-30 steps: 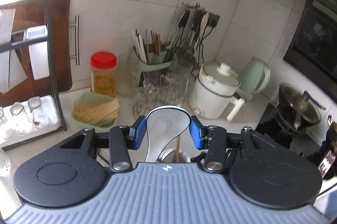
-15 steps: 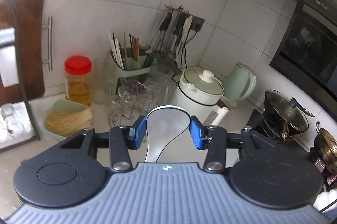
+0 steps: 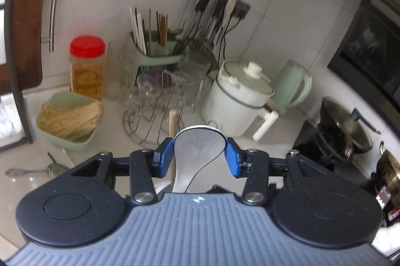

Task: Organize utensils
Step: 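Lower the white spoon bowl-first into the mug held by the right tool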

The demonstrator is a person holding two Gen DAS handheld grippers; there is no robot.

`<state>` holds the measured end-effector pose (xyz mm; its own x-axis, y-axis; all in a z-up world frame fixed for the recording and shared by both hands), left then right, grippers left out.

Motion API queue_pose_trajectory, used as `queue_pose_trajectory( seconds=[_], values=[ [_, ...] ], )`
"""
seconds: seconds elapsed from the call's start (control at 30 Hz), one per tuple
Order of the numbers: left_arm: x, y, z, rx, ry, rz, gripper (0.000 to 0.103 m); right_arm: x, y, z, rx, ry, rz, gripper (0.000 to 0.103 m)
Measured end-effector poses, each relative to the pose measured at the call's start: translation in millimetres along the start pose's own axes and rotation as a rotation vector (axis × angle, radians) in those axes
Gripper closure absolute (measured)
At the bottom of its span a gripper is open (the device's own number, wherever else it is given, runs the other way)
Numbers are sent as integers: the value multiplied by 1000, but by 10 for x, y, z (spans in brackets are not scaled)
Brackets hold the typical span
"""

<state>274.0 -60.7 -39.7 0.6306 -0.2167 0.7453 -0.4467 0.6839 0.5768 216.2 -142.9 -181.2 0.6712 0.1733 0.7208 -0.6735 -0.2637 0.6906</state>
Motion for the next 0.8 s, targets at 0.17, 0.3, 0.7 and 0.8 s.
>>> queue_pose_trajectory(
  seconds=[0.17,0.3,0.7,0.8],
  values=[
    [-113,-121,-28,13,-6,-49,53,-5,2,-2,2,0,5,12],
    [-147,-180,-18,37,-24,-98,53,-5,3,-4,2,-3,8,12],
    [-4,-463,-31,93,5,-403,53,1,-3,-8,1,-5,11,12],
    [53,-544,-83,90,39,-449,53,0,-3,-5,0,-5,13,12]
  ],
)
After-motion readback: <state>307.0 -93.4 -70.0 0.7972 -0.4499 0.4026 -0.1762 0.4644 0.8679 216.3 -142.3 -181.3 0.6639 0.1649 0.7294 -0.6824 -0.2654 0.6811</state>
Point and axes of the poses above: each gripper's, at about its wrist camera, not at the fingertips, and y roughly against the way its jaws point, z to its right, x to its top, the point moved 5 cm from there along -y, roughly the way its jaws point, and after that the axes turned 4 degrees about x, right-handed, at the moved point
